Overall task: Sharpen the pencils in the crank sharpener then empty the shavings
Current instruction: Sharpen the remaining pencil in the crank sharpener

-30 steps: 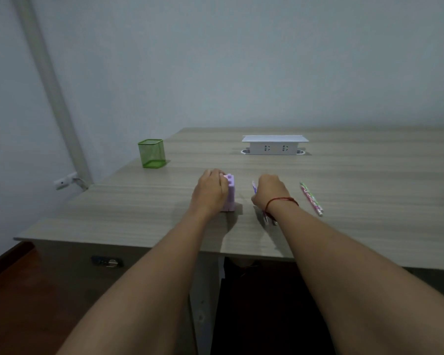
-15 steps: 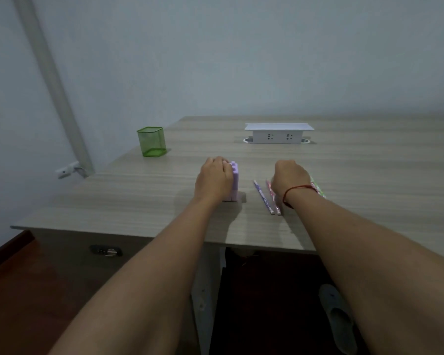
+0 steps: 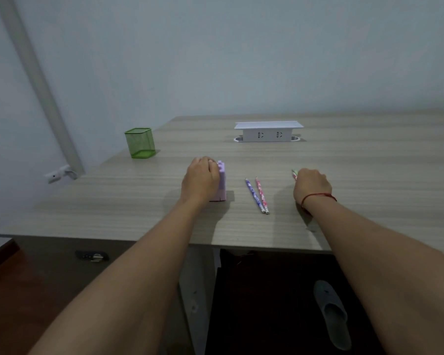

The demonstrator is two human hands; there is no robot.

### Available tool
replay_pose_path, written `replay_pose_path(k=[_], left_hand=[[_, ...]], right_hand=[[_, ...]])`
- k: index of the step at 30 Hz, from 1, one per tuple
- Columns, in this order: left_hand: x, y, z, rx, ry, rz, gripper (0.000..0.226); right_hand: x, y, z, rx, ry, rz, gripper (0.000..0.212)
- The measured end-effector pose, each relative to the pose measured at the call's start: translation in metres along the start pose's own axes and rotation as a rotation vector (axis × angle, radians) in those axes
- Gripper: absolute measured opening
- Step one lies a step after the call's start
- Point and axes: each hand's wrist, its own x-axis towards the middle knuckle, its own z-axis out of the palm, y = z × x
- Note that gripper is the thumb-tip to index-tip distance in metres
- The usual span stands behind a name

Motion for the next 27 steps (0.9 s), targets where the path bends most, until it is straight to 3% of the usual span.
replay_pose_path(k=[10,18,22,27], left_hand=[[0.0,-0.001,-0.001,-0.003,-0.026,0.008,0.031],[-0.004,0.001,-0.006,-0.013,-0.051,0.017,0.031],[-0.004,0.002,-0.007,-0.014,-0.053,0.023,0.031],[-0.003,0.0,-0.006,-0.008,-0.048,0.021,0.03]], right_hand=[[-0.004,-0.037,-0.002,0.256,-0.147,0.065,0.027],[-0.01,-0.052,-0.001,0.329,-0.159,0.009,0.024],[-0.01,-0.064,-0.002,0.428,-0.159,-0.007,0.011],[-0.011,-0.079,-0.002,0.493,-0.164,-0.038,0.023]])
